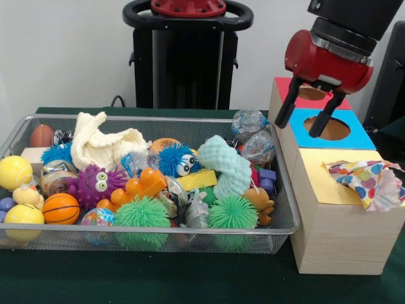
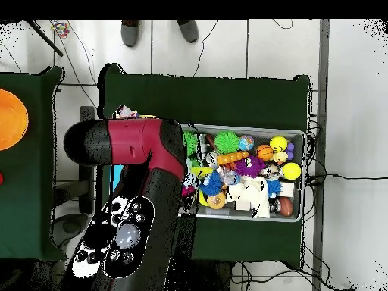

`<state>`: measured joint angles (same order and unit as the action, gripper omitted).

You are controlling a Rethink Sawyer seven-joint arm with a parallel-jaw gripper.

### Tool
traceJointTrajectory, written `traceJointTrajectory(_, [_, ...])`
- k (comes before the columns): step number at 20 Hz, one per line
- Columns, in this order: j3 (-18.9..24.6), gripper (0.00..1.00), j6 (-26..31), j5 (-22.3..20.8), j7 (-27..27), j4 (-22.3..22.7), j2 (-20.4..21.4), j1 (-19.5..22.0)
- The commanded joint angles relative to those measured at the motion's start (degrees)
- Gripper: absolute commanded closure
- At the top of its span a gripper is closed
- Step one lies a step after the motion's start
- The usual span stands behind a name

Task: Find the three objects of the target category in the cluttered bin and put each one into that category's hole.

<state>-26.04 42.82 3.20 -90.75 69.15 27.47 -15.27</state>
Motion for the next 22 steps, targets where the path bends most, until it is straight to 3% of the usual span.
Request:
traceJointTrajectory(1, [-0.81, 0.0, 6.73, -2.69, -10.99, -1.87, -3.38, -0.31])
traceJointTrajectory(4, [-1.36, 0.0, 5.83, -2.54, -10.66, -1.75, -3.4, -0.28])
traceJointTrajectory(6, [2.05, 0.0, 2.31, -0.67, -8.79, 0.93, -1.45, 1.43])
traceJointTrajectory(14, [14.69, 0.0, -0.13, 4.51, -1.04, 8.05, 3.32, 7.51])
traceJointTrajectory(22, [20.03, 0.0, -2.31, 3.12, 0.31, 10.23, 4.69, 10.38])
